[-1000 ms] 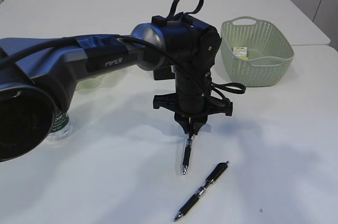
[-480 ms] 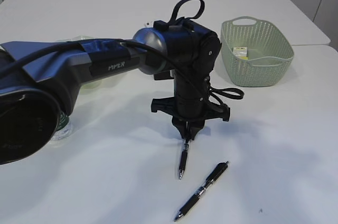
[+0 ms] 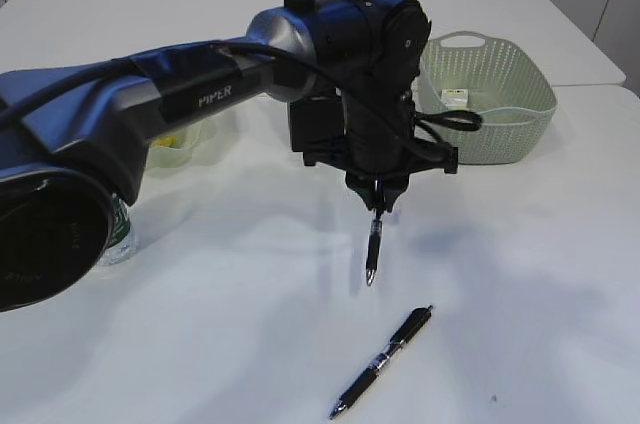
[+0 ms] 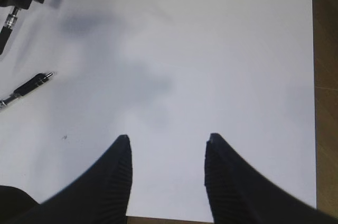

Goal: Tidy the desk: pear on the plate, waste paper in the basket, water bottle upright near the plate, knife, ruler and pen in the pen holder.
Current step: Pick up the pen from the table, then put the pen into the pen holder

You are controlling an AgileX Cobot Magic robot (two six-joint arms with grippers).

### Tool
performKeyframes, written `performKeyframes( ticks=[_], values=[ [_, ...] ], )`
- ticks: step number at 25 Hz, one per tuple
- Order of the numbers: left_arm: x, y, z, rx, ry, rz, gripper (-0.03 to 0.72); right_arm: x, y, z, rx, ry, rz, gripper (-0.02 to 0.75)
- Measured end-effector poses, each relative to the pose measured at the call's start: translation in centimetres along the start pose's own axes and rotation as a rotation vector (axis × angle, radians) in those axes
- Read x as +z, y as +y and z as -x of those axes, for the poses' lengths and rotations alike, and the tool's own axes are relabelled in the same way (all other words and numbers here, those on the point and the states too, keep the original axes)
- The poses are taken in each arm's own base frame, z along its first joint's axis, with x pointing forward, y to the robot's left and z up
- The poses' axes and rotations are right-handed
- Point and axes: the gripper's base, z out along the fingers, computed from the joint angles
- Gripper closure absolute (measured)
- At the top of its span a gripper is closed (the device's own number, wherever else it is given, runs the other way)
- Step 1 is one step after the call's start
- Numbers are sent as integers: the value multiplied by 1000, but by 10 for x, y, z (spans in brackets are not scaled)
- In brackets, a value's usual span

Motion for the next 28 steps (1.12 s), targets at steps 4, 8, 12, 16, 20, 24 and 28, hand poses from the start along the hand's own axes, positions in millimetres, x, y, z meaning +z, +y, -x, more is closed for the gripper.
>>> performKeyframes(
  ticks=[4, 8, 12, 16, 20, 24, 28],
  values=[
    [-21, -3, 13, 56, -90, -10, 609, 0, 0, 0, 0, 0, 0, 369],
    [-42, -5, 23, 126, -169, -19, 609, 0, 0, 0, 0, 0, 0, 369],
    [-60, -4, 32, 175, -253, -5, 609, 0, 0, 0, 0, 0, 0, 369],
    [-73, 2, 41, 175, -310, 15, 609, 0, 0, 0, 0, 0, 0, 369],
    [-83, 18, 55, 135, -347, 12, 609, 0, 0, 0, 0, 0, 0, 369],
    [-90, 33, 66, 100, -371, 12, 609, 0, 0, 0, 0, 0, 0, 369],
    [-92, 41, 71, 91, -367, 4, 609, 0, 0, 0, 0, 0, 0, 369]
  ],
)
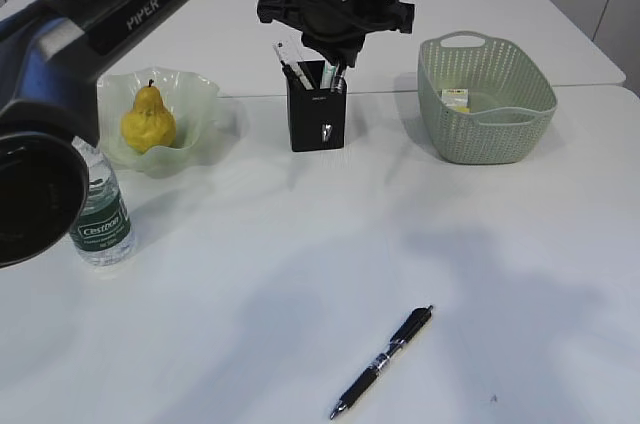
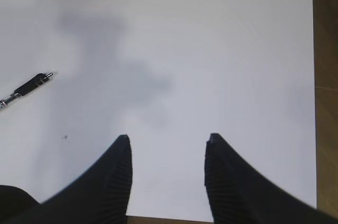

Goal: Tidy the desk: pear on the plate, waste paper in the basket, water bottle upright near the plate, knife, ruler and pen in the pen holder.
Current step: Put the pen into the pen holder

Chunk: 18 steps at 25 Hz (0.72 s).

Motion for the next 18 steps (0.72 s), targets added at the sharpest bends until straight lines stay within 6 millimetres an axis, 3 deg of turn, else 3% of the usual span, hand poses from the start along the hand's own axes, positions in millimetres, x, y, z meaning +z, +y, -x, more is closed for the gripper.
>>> performKeyframes(
  ticks=[18],
  values=[
    [-1, -2, 19, 111, -190, -76, 609, 0, 0, 0, 0, 0, 0, 369]
  ],
)
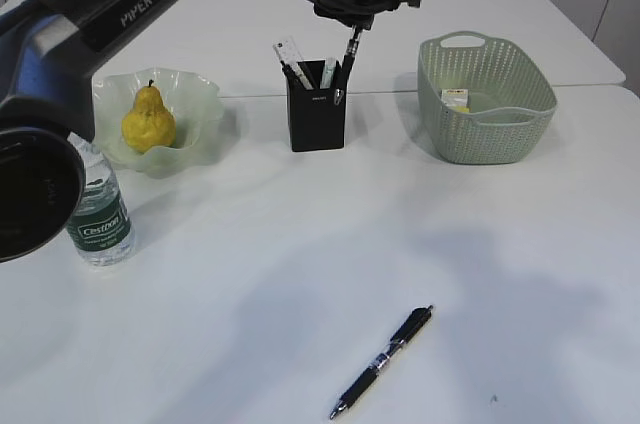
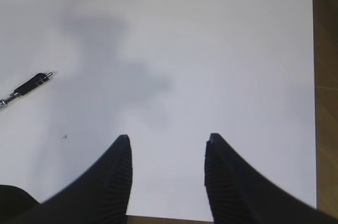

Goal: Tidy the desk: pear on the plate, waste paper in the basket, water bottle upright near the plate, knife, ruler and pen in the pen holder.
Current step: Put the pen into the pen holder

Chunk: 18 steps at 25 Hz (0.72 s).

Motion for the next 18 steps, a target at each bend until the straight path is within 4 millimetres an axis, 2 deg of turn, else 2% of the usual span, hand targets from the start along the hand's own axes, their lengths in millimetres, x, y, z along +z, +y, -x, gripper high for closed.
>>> performKeyframes(
  ticks=[4, 7, 13, 18],
  values=[
    [-5, 1, 2, 8, 0, 1, 609, 0, 0, 0, 0, 0, 0, 369],
    [-19, 2, 10, 7, -21, -3, 609, 0, 0, 0, 0, 0, 0, 369],
    [-68, 7, 32, 3, -75, -12, 609, 0, 0, 0, 0, 0, 0, 369],
    [-98, 11, 42, 8, -105, -16, 609, 0, 1, 0, 4, 1, 13, 369]
  ],
)
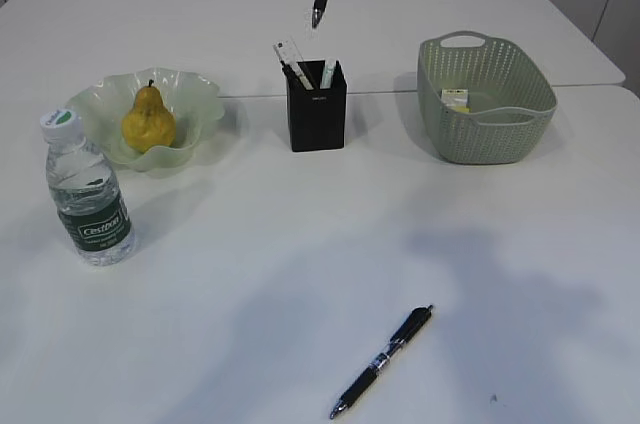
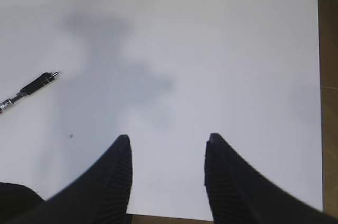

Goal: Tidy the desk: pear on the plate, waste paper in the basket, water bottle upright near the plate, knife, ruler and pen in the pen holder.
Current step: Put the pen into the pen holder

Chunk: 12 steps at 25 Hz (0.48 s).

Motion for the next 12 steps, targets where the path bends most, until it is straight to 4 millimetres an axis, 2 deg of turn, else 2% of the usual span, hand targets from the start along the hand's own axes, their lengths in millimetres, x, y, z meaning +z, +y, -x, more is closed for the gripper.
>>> performKeyframes(
  ticks=[2, 6, 12],
  values=[
    [-8, 1, 4, 12, -12, -2, 609, 0, 0, 0, 2, 0, 5, 369],
    [-11, 11, 8, 42, -21, 5, 609, 0, 1, 0, 0, 1, 7, 369],
    [-5, 49, 16, 0, -22, -13, 609, 0, 1, 0, 1, 1, 8, 369]
  ],
)
